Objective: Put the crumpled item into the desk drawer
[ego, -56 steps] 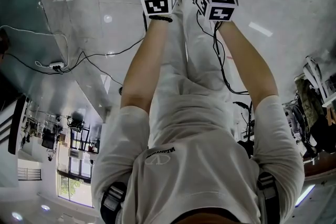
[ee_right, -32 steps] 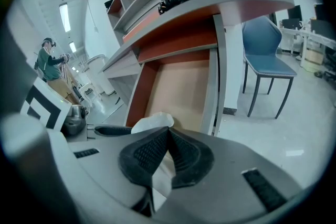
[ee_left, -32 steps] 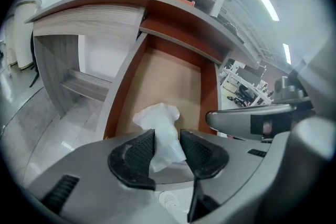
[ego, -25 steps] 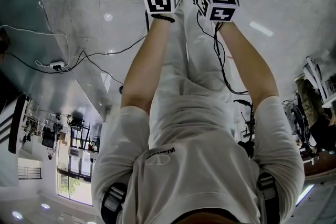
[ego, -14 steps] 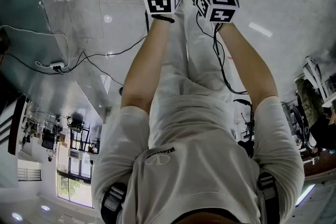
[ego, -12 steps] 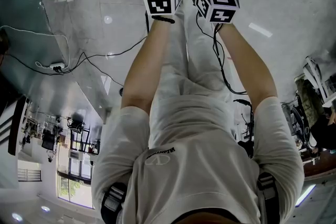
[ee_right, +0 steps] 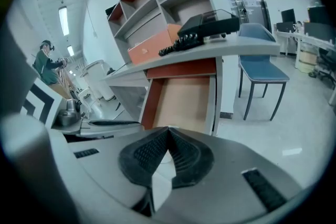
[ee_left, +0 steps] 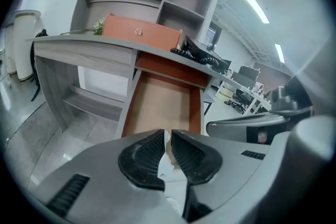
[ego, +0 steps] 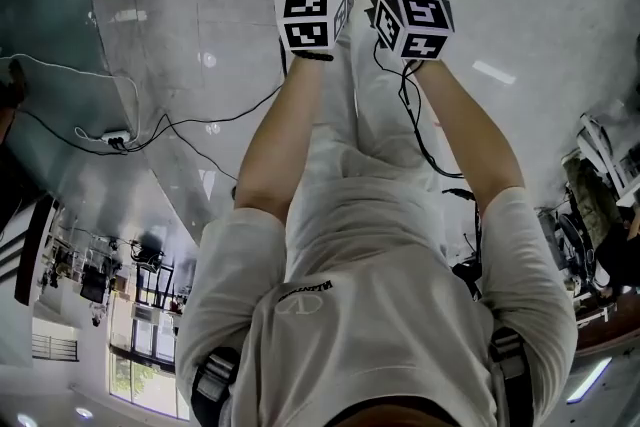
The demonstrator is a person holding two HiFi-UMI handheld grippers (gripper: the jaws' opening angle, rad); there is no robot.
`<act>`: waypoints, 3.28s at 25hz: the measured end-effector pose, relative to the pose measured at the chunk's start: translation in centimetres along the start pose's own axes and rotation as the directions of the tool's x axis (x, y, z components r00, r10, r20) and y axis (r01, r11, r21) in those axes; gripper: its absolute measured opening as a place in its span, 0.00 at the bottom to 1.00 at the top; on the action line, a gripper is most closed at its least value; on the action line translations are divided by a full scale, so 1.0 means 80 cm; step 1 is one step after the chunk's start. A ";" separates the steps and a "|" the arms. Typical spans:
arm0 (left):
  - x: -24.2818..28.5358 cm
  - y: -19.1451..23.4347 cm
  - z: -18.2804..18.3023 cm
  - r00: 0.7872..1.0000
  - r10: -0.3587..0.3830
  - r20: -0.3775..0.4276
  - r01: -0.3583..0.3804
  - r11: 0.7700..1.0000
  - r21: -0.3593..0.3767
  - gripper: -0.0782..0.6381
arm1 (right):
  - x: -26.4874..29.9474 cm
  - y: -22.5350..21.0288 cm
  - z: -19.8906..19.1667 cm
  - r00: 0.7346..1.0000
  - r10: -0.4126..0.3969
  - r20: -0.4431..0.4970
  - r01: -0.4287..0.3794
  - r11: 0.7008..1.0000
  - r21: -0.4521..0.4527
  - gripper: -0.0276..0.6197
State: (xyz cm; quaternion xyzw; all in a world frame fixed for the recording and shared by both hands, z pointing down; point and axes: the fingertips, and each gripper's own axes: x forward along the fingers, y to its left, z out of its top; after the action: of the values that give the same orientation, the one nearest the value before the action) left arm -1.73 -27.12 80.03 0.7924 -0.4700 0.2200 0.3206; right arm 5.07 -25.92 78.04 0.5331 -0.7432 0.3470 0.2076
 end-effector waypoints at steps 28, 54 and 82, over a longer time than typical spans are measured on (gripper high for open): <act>-0.327 -0.079 0.270 0.943 -0.062 0.326 0.031 0.995 0.098 0.11 | -0.338 0.048 0.256 0.947 0.008 0.321 0.014 0.998 -0.065 0.04; -0.561 -0.145 0.438 0.776 -0.084 0.626 -0.108 0.959 0.262 0.11 | -0.608 0.059 0.402 0.785 -0.020 0.619 0.092 0.992 -0.085 0.04; -0.583 -0.138 0.432 0.758 -0.084 0.647 -0.088 0.969 0.230 0.11 | -0.638 0.045 0.386 0.773 -0.092 0.627 0.138 0.990 -0.024 0.04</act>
State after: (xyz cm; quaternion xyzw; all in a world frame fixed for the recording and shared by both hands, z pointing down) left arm -11.86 -19.75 22.26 0.8522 -0.5219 -0.0124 0.0361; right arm 21.21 -14.88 21.59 0.6548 -0.7474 0.1120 -0.0112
